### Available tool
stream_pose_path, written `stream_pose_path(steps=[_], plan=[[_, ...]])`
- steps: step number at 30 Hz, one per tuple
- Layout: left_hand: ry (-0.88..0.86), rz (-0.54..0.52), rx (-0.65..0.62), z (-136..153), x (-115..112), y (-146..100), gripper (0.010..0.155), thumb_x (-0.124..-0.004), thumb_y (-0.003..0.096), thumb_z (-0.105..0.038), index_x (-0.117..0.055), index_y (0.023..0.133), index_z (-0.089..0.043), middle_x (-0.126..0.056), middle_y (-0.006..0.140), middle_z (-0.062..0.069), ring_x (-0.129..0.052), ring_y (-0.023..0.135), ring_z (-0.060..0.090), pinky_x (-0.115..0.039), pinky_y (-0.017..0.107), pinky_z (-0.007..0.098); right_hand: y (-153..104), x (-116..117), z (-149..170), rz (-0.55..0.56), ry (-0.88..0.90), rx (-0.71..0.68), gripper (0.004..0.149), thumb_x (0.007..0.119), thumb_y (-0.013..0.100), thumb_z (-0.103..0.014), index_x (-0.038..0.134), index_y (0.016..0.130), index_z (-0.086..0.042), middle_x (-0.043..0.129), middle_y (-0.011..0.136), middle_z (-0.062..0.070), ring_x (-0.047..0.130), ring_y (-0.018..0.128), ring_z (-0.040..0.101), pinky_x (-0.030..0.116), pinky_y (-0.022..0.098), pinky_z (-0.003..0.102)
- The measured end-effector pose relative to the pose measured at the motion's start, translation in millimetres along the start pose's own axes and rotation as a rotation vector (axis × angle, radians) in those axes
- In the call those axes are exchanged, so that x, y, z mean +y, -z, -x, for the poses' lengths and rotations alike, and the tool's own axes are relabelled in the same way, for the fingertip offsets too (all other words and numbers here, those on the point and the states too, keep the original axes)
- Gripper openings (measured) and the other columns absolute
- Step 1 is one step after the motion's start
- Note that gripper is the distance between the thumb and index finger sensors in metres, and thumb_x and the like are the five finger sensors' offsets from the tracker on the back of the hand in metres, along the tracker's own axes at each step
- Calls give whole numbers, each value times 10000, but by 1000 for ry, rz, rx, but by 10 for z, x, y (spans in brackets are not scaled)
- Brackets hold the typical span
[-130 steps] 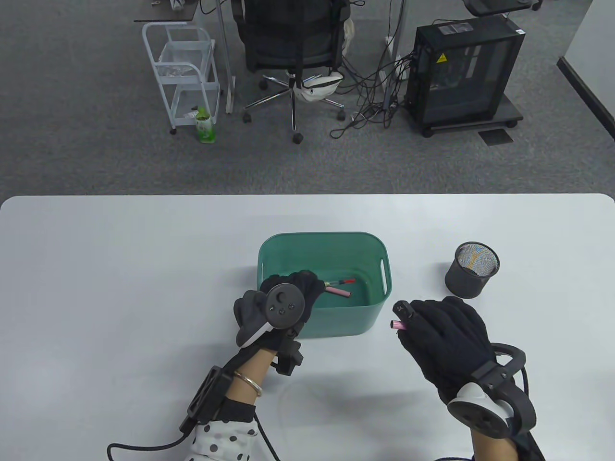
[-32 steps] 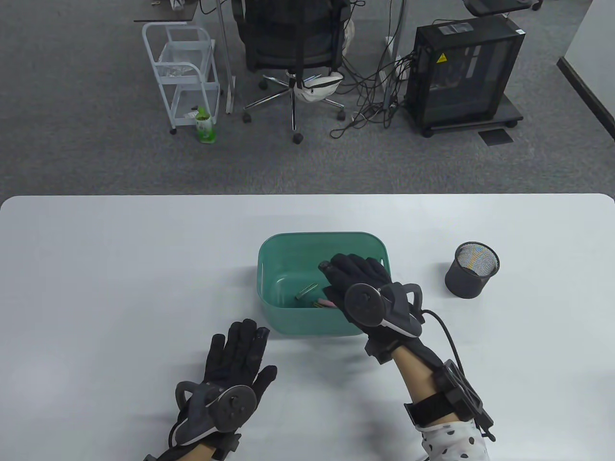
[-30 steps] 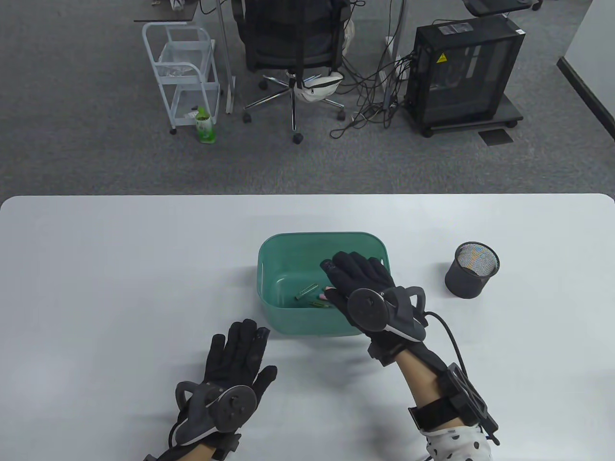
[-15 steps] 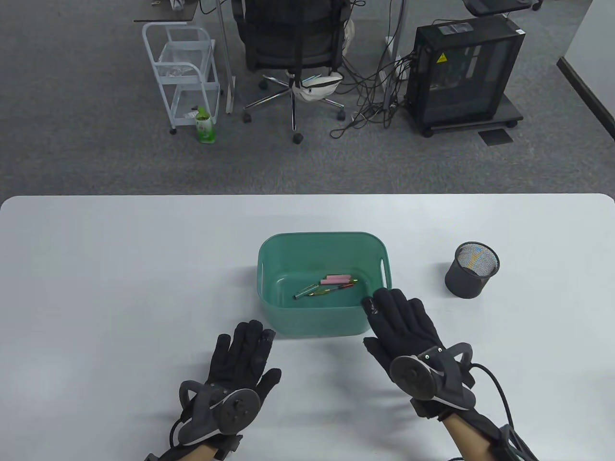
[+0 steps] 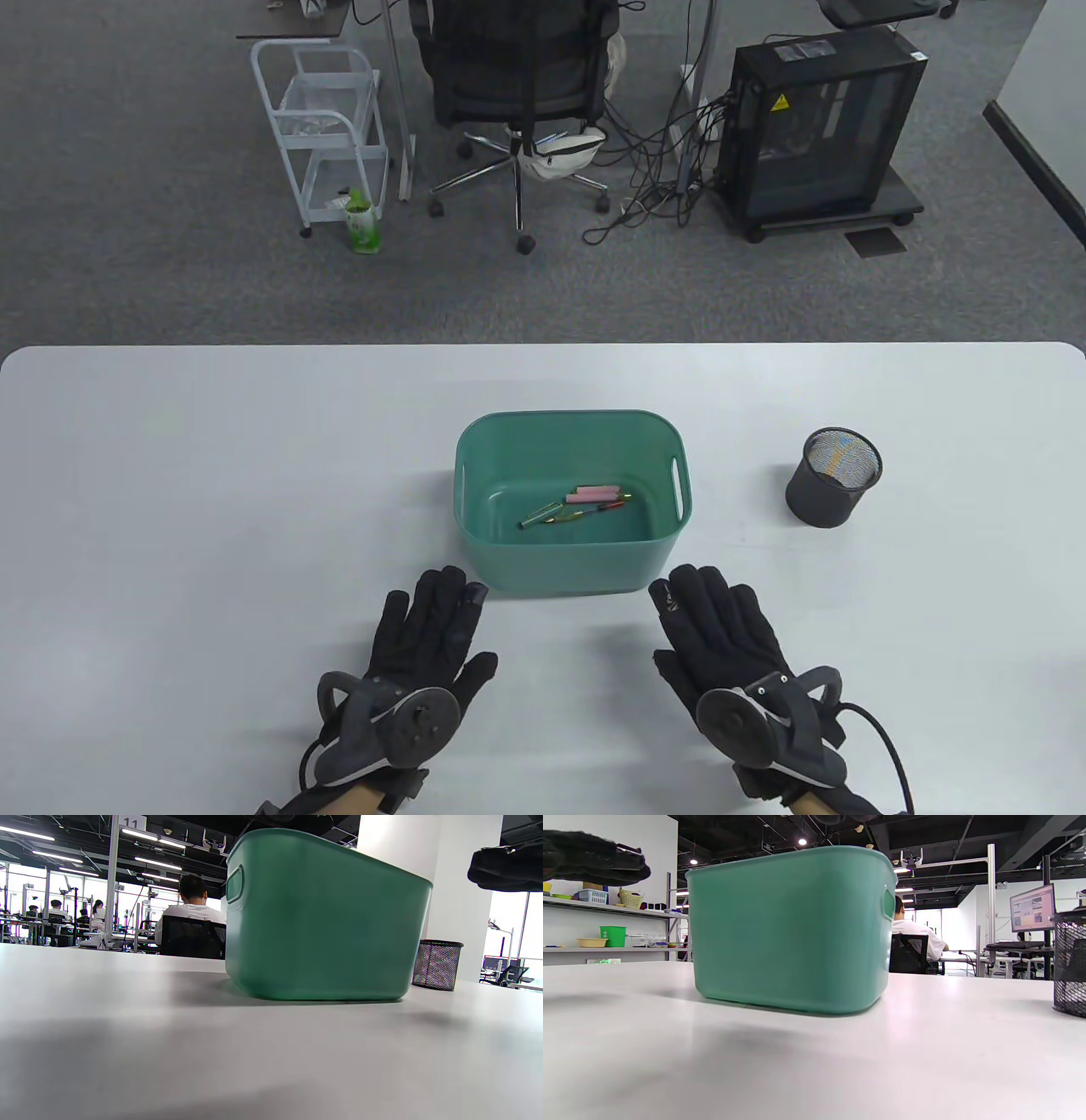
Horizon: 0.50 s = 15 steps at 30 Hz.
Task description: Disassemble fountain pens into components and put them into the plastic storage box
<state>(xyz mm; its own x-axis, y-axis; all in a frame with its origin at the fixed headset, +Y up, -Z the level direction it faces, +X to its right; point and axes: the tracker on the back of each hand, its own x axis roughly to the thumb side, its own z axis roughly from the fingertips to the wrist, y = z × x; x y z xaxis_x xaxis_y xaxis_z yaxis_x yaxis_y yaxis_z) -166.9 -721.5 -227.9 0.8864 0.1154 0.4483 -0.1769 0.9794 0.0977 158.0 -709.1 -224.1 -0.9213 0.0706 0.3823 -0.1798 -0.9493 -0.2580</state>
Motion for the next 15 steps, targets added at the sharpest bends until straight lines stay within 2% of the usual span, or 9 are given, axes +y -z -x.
stream_pose_path(steps=[6,15], plan=[[-1,6,-3,-3,-5,3,709,-416,683,-518,-292,1272,-143,-291,1344,156,-286,1229,377,-180,874,551,-50,47,14,29,-12,17,664,506,592,-485,370,1196,-243,305,1246,52,351,1150,291,292,848,465],[-13,21,-7,-5,-19,6,702,-412,683,-510,-294,1271,-145,-291,1343,155,-284,1229,374,-181,874,551,-78,108,37,11,-20,33,674,494,591,-482,317,1196,-242,260,1243,51,311,1148,293,268,846,463]])
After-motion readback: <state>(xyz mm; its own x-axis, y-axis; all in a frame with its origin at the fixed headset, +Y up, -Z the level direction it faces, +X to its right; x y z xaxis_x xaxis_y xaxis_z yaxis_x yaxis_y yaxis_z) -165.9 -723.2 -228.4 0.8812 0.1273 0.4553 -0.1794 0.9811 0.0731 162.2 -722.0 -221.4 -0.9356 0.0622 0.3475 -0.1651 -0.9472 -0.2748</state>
